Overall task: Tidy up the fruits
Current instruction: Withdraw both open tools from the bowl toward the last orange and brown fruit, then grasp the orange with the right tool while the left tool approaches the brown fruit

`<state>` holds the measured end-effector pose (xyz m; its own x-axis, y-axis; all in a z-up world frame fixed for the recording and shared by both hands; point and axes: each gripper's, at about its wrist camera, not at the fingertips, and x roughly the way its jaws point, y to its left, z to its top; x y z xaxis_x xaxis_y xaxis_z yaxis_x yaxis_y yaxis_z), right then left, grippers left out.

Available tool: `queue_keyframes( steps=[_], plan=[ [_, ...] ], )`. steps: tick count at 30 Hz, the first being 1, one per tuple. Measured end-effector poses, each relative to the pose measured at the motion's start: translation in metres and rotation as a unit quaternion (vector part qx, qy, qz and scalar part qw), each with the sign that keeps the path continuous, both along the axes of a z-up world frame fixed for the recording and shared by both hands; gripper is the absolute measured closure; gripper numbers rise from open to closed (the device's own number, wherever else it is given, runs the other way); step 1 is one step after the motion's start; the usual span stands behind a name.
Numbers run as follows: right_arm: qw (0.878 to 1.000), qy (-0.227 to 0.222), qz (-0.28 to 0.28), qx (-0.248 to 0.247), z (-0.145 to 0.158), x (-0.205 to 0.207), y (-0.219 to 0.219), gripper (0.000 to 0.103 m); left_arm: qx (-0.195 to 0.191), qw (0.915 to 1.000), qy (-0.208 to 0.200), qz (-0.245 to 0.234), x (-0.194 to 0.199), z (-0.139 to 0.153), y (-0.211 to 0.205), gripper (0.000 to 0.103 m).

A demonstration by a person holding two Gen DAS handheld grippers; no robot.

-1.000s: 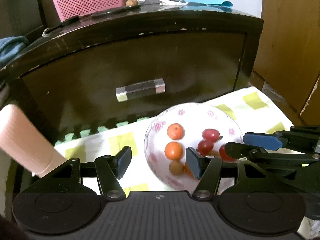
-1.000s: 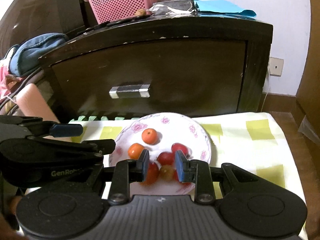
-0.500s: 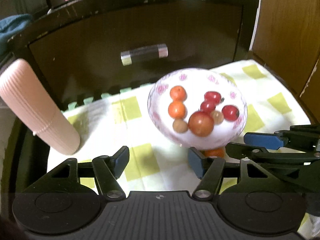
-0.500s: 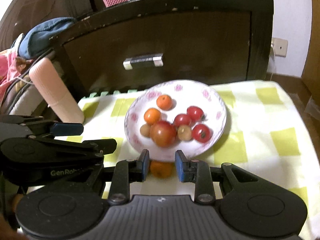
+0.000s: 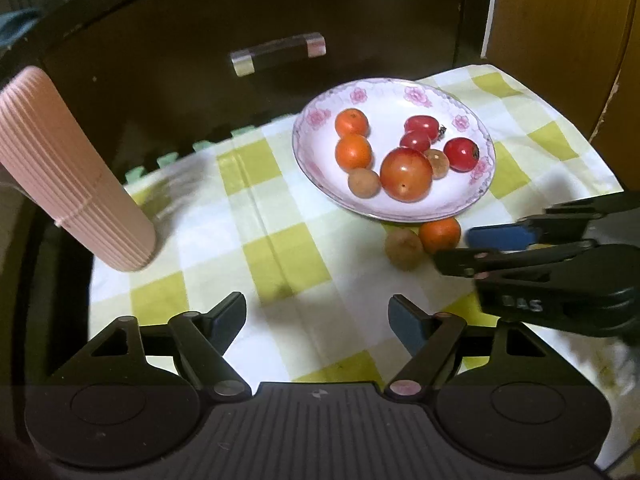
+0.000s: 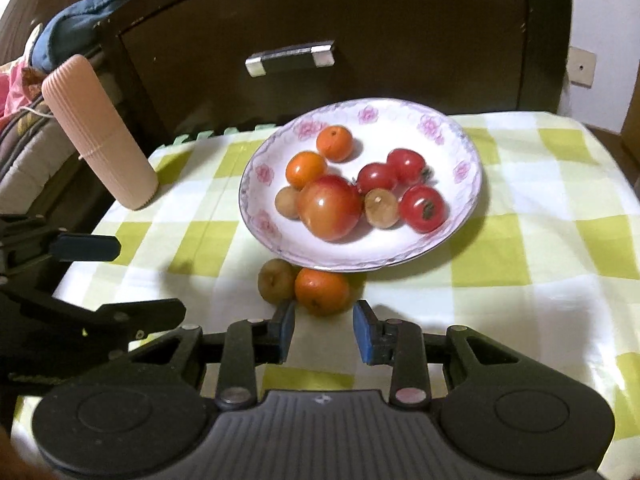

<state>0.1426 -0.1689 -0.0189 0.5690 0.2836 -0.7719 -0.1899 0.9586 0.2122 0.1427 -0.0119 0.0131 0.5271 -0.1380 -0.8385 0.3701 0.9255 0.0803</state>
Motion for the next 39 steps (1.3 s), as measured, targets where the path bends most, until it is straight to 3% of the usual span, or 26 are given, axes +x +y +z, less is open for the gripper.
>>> queue_keyframes(
  steps=[16, 19, 33, 39],
  plan=[
    [1.000, -0.022, 0.014, 0.010, -0.008, 0.013, 0.007, 0.072, -0.025, 0.9995, 0.017, -0.003, 0.005, -0.008, 0.003, 0.018],
    [1.000, -0.014, 0.023, 0.000, -0.005, 0.009, 0.005, 0.073, -0.045, 0.9988, 0.018, -0.006, 0.006, -0.009, 0.003, 0.018],
    [0.998, 0.013, 0.030, -0.046, 0.009, -0.031, -0.032, 0.073, -0.073, 0.9971, -0.008, -0.019, 0.019, -0.030, -0.026, 0.021],
    [0.999, 0.019, 0.026, -0.037, 0.005, -0.036, -0.041, 0.073, -0.053, 0.9985, -0.012, -0.012, 0.021, -0.041, -0.039, 0.041]
  ],
)
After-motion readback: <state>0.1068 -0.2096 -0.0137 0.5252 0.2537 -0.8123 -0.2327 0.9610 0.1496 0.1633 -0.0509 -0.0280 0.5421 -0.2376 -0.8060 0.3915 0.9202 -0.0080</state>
